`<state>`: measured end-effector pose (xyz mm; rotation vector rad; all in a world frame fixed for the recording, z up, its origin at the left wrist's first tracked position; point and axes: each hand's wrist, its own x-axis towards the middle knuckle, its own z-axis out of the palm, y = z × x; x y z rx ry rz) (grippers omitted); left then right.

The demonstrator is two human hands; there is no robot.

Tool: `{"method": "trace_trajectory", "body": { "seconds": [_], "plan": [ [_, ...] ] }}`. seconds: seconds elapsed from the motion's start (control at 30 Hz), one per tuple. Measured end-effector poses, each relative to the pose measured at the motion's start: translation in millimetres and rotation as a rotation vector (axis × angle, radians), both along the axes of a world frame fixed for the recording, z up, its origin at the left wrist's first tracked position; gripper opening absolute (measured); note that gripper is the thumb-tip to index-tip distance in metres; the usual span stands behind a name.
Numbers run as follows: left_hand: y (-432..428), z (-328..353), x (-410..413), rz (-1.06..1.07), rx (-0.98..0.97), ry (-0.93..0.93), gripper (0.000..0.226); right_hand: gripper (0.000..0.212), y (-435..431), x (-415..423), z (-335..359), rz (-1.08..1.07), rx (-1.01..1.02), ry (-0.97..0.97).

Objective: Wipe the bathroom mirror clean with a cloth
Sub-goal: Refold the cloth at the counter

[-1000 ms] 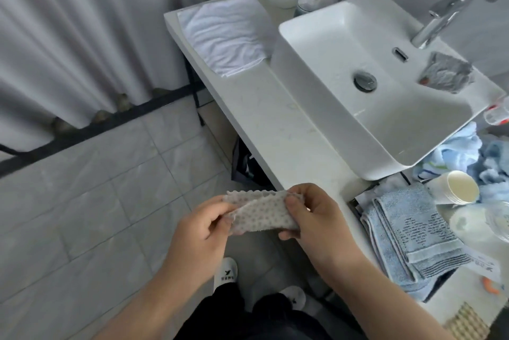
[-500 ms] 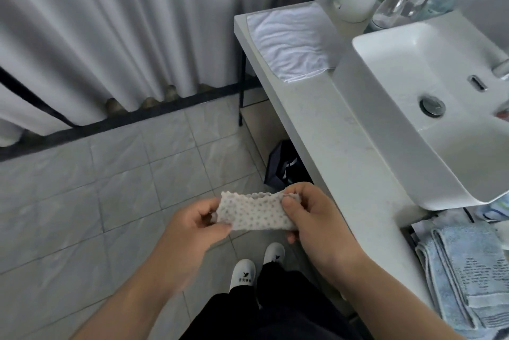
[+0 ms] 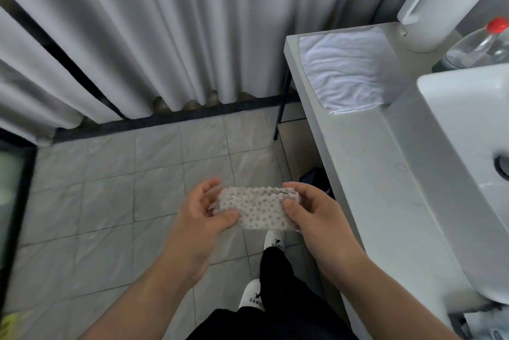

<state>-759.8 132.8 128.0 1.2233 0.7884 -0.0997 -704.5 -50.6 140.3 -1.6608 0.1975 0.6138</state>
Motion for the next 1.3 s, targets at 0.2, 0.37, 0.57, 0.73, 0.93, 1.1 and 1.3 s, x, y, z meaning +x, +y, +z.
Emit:
{"method": "trace_trajectory", "body": {
  "seconds": [0.2,0.37,0.57,0.73,0.93,1.1,1.3],
  "plan": [
    [9.8,12.3,58.9,0.016,-0.096,0.037,0.037,0.022,12.5,63.9,-3.1,0.056,0.027,-0.022],
    [14.4,17.8,99.8,0.017,0.084,-0.005,0.030,0.013,20.9,115.5,-7.7,0.069,0.051,0.006],
    [36.8,16.6,140.1,0.055,0.175,-0.042,0.029,0.014,46.0,164.0,-10.1,0.136,0.066,0.083],
    [63.6,9.9,173.8,0.059,0.160,-0.028,0.027,0.014,71.9,202.1,-15.9,0.155,0.052,0.119],
    [118.9,2.1,231.5,0.033,0.120,-0.017,0.030,0.013,123.2,255.1,-22.5,0.093,0.039,0.151],
    [169.6,-0.1,283.7,-0.038,0.103,-0.016,0.032,0.012,165.2,302.0,-21.9,0.048,0.032,0.152],
    [206.3,1.7,341.3,-0.149,0.141,-0.007,0.036,0.011,190.1,344.1,-23.1,-0.020,0.042,0.143]
  ]
}}
